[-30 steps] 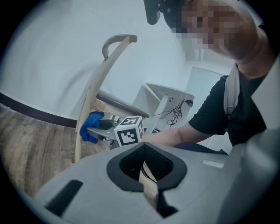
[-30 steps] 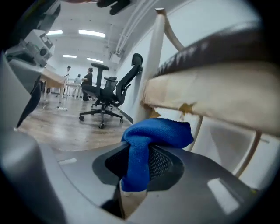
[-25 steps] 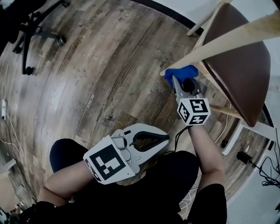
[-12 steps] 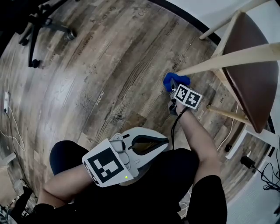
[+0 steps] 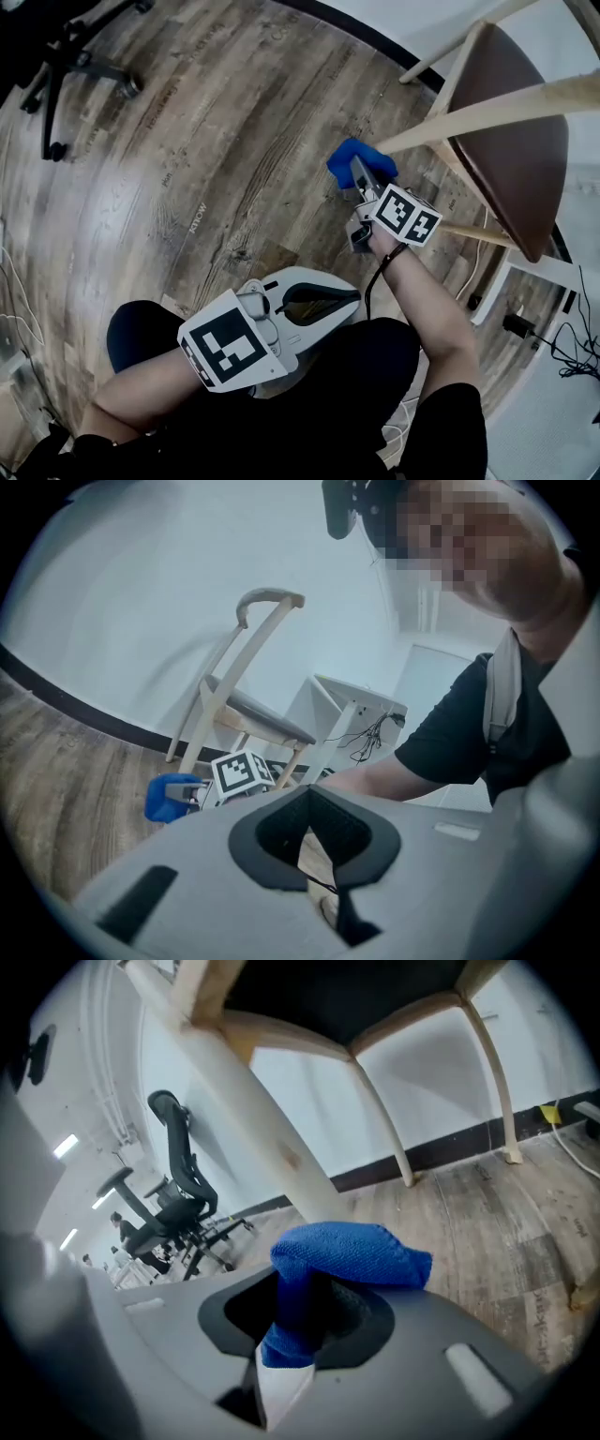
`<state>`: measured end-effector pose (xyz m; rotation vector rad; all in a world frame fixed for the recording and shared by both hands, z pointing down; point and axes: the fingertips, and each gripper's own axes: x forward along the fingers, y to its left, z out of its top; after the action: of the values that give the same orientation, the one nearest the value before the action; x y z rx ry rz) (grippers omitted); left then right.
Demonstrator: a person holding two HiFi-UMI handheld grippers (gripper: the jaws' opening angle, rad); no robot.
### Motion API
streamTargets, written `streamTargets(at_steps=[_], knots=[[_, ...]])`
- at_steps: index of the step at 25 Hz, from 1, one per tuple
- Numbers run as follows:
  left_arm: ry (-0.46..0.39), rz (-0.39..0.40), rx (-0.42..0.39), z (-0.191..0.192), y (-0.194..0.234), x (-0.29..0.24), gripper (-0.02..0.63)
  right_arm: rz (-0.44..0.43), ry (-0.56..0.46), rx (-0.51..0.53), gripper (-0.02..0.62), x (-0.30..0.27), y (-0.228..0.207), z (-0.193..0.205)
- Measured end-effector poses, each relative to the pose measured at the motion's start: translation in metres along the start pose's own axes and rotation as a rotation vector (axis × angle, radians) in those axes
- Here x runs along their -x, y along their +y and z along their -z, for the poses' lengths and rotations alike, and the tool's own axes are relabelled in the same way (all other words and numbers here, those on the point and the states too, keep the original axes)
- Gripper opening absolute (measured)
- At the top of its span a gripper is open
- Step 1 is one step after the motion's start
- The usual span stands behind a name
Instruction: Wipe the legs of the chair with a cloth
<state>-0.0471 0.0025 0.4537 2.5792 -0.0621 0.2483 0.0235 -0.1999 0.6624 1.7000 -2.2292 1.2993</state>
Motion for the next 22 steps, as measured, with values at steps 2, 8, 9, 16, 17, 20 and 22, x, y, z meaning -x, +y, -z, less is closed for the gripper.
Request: streamTargets(at_steps=[2,8,9,16,17,20,22], knots=[[-0.006,0.019,-0.005,-0.002,-0.004,-0.004,0.006,-0.044,-0.067,-0.027,0.098,0.018,0.027,-0.027],[-0.029,0.066,-0.016,-0.010,-0.016,-0.006,0.006,-0.130,-0.230,-0.122,0.098,0.076,0.086,-0.100],[-0.037,0.069,-0.016,-0.011,-0.018,-0.006,0.006,-0.142,-0.249,-0.147,0.098,0.085,0.095,-0.109],[-0.063,0.094,-0.018,-0.018,-0.031,-0.004,0.006,-0.229,-0.364,-0.180,0.098,0.145,0.150,-0.176],[-0.068,0.099,-0.021,-0.020,-0.033,-0.005,0.006,-0.230,-0.375,-0.168,0.098,0.153,0.156,-0.185],[-0.076,0.110,-0.030,-0.024,-0.038,-0.009,0.006,-0.236,-0.406,-0.124,0.098,0.179,0.172,-0.214],[-0.076,0.110,-0.031,-0.024,-0.038,-0.008,0.006,-0.246,-0.428,-0.086,0.098,0.193,0.186,-0.232]])
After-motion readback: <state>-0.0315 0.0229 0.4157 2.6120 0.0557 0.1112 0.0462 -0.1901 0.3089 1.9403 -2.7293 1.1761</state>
